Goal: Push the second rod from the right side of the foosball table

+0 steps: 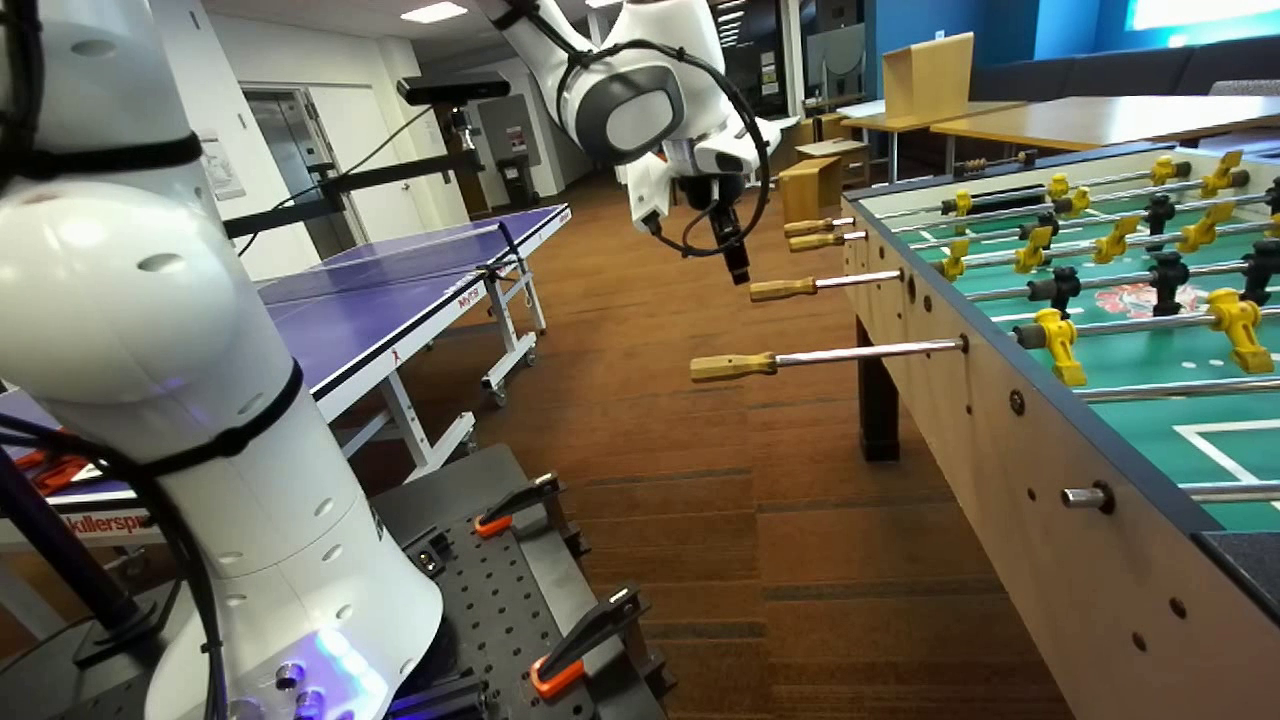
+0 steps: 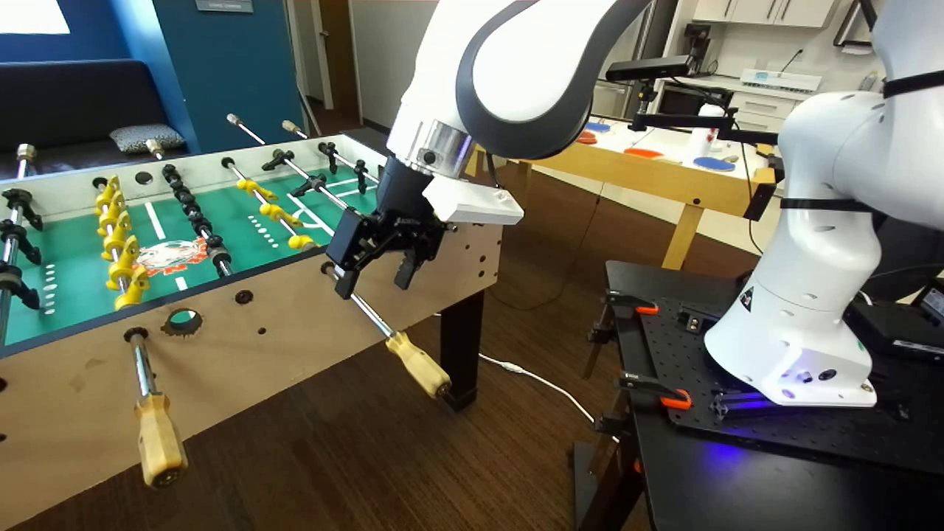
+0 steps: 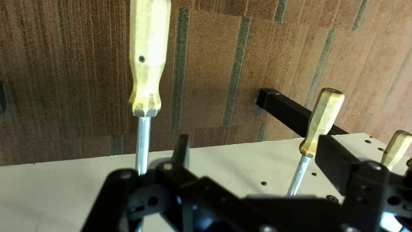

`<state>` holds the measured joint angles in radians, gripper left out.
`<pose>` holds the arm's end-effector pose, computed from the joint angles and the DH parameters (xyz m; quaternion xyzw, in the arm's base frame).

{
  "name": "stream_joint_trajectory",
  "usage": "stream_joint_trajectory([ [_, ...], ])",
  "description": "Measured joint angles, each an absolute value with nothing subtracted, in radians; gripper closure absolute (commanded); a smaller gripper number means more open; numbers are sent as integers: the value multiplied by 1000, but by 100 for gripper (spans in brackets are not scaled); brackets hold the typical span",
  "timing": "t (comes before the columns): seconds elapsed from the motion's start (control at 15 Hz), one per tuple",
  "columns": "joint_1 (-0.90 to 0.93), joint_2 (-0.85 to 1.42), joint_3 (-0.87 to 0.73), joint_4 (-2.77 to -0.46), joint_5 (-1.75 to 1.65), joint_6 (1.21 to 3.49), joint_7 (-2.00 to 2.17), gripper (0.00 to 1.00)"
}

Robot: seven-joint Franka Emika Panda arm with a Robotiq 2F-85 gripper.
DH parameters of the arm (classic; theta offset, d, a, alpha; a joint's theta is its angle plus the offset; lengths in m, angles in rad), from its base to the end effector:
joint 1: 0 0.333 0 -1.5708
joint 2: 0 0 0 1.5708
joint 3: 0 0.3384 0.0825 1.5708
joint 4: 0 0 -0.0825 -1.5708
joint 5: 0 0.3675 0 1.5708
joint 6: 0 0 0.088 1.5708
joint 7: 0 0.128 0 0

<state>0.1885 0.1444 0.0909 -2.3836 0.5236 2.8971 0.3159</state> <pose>0.5186 0.1203 0.3112 -0.9442 0.2542 -0.1349 0.1605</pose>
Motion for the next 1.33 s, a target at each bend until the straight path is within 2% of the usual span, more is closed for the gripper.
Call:
stream_joint_trajectory([
  [0.4,194,282,126,-2222,508,2895,478,0],
  [1.33,168,705,222,-1770,524,2894,469,0],
])
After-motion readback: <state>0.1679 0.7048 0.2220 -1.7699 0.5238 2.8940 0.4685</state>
